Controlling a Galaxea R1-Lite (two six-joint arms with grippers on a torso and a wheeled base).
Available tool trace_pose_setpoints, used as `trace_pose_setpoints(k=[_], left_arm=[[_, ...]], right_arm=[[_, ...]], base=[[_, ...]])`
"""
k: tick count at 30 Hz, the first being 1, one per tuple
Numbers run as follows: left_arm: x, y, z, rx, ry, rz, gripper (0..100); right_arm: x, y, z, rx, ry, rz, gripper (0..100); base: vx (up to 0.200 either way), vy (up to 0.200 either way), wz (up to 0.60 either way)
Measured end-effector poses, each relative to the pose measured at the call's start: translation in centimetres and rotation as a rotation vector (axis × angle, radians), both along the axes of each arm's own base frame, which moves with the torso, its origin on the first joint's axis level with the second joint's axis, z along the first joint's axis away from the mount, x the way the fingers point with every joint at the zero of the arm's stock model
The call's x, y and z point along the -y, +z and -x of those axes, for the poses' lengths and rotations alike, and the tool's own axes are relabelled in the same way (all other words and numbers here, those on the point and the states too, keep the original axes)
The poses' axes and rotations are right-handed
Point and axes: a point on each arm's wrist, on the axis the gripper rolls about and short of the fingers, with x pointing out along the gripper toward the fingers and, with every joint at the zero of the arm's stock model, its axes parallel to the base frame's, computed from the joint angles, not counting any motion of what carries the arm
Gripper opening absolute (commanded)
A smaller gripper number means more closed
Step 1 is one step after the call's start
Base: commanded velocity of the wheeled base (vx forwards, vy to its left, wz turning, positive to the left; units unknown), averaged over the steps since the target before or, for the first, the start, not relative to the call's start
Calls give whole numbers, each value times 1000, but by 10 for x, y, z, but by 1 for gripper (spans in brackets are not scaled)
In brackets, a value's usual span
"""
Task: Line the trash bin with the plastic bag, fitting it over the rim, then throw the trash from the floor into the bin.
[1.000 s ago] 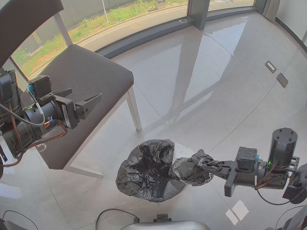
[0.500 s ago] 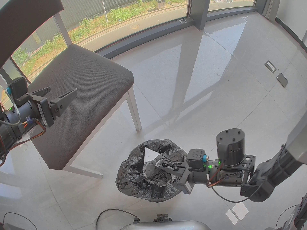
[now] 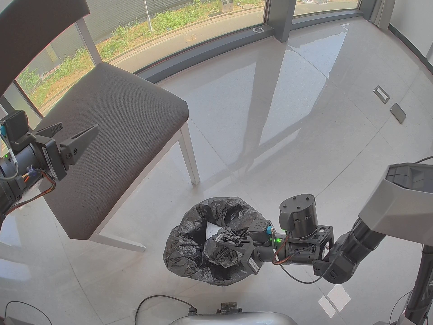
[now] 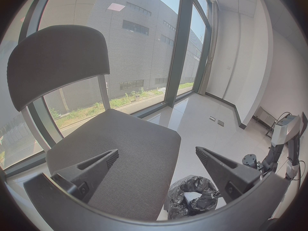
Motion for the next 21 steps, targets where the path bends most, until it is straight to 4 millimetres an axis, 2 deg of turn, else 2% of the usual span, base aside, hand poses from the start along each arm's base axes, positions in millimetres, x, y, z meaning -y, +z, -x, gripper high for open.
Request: trace_pose_setpoints(k=[8,9,21], left_arm=[[-1,0,0,1,-12,5,100],[-1,0,0,1,-11,5,100],[-2,-7,1,-21,-9,3,100]], right_arm=[[3,-16,-20,-11,-39,12,0],[2,-18,-22,-12,-39,14,100],[1,-21,-30,-6,-51,12,100]], base=[[0,0,0],[0,0,0],[0,0,0]])
